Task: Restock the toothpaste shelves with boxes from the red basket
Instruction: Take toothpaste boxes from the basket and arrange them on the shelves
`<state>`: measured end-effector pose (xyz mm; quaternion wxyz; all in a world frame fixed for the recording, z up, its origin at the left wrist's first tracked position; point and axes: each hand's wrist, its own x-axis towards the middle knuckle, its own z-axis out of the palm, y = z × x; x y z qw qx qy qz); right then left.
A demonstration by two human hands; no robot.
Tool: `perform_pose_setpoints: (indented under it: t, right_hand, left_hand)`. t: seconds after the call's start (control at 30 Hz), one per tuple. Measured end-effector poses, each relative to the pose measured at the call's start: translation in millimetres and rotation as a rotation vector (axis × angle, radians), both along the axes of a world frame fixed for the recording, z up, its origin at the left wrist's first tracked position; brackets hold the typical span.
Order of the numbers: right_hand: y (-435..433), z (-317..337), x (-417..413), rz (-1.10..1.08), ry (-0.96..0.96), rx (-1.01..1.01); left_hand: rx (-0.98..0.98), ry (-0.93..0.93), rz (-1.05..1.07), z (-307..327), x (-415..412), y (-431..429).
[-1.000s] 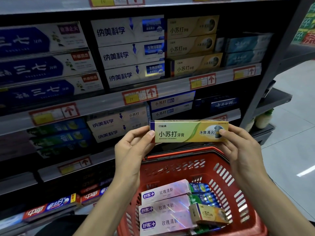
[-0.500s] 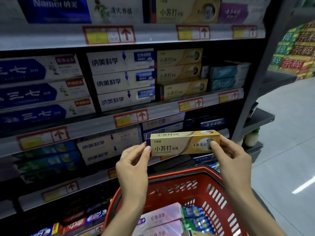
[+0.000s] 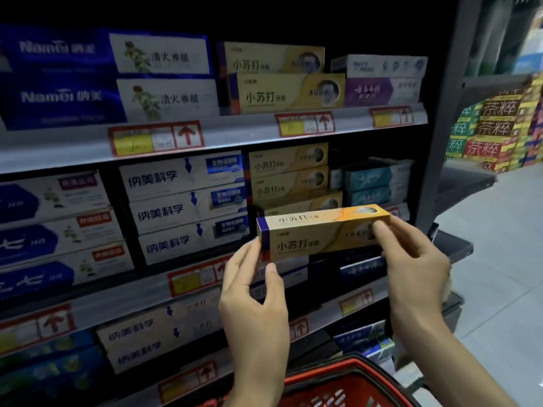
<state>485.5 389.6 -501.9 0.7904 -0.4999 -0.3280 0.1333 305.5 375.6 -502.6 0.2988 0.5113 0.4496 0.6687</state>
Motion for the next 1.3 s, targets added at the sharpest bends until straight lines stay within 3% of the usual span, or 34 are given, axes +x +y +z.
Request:
perform_pose_setpoints:
  t: [0.2, 0.43, 0.73, 1.3]
  right_hand:
    - [41.1, 34.7, 9.5, 0.142, -0.039, 0.068]
    - [84.3, 44.5, 27.8, 0.292, -0.123, 0.045]
    - [118.8, 37.4, 38.0, 0.435, -0.266, 0.036]
    - [132.9, 21.6, 33.4, 0.436, -0.141, -0.022]
  left_hand:
    - [0.036, 0.028, -0.044, 39.5, 16.8, 29.0]
    - [-0.11, -0.075, -0.145, 51.3, 24.3, 54.2]
    - [-0.158, 0.081, -0.16, 48.7, 24.7, 85.3]
    - [-0.232, 0.099, -0.106, 46.8, 34.0, 90.3]
